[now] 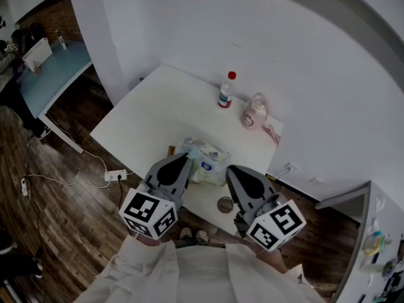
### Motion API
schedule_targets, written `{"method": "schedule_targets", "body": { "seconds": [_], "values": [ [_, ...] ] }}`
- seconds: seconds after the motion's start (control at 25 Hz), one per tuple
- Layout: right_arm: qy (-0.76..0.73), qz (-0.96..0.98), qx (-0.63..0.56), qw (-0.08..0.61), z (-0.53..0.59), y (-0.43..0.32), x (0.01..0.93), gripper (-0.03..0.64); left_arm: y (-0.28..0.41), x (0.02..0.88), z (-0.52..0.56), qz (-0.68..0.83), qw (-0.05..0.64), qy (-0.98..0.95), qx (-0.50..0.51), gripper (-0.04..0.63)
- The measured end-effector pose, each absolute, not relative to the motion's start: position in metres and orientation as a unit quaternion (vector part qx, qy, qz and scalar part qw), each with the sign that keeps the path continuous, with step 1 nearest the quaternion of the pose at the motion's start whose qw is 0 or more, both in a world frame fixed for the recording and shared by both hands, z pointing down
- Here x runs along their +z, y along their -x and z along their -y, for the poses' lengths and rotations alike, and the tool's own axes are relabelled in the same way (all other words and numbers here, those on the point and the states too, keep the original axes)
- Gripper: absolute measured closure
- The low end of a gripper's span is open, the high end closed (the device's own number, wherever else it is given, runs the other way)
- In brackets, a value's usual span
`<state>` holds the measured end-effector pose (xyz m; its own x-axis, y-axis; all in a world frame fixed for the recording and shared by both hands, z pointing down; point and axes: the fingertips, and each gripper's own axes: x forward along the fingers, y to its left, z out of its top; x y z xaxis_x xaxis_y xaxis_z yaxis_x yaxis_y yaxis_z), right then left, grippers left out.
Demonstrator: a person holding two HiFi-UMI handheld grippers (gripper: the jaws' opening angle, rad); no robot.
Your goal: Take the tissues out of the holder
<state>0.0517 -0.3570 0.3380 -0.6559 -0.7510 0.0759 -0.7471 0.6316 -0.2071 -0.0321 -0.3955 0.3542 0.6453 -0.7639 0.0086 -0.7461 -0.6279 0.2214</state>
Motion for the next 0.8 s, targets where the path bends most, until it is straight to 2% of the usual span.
{"method": "schedule_targets", "body": {
  "seconds": [0.8],
  "values": [
    [0.439,-0.893,-0.101,-0.007,0.360,-0.062,0.344,0.604,0.025,0.356,0.394,0.414,0.109,-0.903,-0.036,0.578]
  ]
}}
